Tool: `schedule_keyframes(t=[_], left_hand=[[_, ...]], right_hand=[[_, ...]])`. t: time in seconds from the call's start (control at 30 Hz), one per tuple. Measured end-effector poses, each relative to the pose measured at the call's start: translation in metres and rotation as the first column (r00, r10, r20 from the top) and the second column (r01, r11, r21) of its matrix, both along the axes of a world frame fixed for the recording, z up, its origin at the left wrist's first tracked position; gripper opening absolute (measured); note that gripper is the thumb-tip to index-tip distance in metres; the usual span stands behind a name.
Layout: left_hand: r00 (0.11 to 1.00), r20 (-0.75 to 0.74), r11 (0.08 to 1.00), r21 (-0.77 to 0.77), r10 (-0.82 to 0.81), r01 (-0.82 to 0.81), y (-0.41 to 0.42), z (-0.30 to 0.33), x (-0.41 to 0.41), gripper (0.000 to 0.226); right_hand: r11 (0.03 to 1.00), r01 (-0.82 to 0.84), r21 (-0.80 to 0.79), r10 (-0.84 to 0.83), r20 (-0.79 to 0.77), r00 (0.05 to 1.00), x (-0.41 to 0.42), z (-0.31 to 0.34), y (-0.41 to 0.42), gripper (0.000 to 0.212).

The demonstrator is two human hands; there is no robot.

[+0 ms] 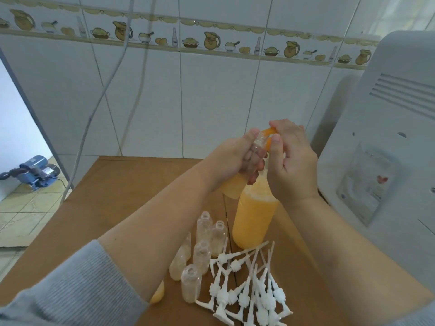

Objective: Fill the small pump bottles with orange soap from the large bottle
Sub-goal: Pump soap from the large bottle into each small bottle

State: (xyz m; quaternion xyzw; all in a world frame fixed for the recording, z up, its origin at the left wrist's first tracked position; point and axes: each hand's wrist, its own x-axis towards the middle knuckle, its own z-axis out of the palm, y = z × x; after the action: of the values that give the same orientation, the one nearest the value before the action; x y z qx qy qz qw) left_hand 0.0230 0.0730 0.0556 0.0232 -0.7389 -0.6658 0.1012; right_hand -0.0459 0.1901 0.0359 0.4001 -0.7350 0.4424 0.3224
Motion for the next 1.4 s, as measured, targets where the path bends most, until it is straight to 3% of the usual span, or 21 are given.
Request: schedule_keyframes(t=[0.13, 0.33, 0.57, 0.73, 1.0, 1.23, 1.4], left_hand=[[1.000, -0.026, 1.000, 0.000, 0.011, -0.011, -0.004, 0.005, 0.000, 0.059], [1.000, -0.009, 1.000, 0.012, 0.000, 0.000, -0.001, 0.004, -0.002, 0.059], [0.999, -0.009, 0.999, -0.027, 0.043, -0.043, -0.004, 0.007, 0.002, 0.058], [1.000, -0.013, 0.999, -0.040, 0.028, -0.029, -0.004, 0.008, 0.000, 0.059], [0.999, -0.007, 0.999, 0.006, 0.032, -0.032, -0.002, 0.007, -0.002, 0.058], [0.999, -0.025, 1.000, -0.005, -0.030, 0.030, 0.000, 0.002, -0.006, 0.059], [1.000, -0.028, 0.999, 0.029, -0.013, 0.014, -0.003, -0.002, -0.005, 0.059]], right_hand=[[0.998, 0.010, 0.055, -0.009, -0.015, 1.000, 0.001, 0.012, 0.004, 0.055], [0.999, 0.011, -0.042, -0.014, -0.055, 0.998, -0.004, -0.003, -0.004, 0.043], [1.000, 0.004, 0.016, -0.003, -0.056, 0.998, -0.006, 0.006, -0.001, 0.051], [0.999, 0.012, -0.042, -0.014, -0.056, 0.998, -0.005, 0.001, -0.004, 0.043], [0.995, 0.024, 0.093, -0.022, -0.028, 0.999, -0.003, 0.008, 0.005, 0.054], [0.998, 0.026, -0.056, -0.028, -0.051, 0.998, -0.005, -0.003, 0.000, 0.044], [0.998, 0.026, 0.052, -0.025, -0.016, 1.000, -0.003, 0.002, 0.002, 0.052]])
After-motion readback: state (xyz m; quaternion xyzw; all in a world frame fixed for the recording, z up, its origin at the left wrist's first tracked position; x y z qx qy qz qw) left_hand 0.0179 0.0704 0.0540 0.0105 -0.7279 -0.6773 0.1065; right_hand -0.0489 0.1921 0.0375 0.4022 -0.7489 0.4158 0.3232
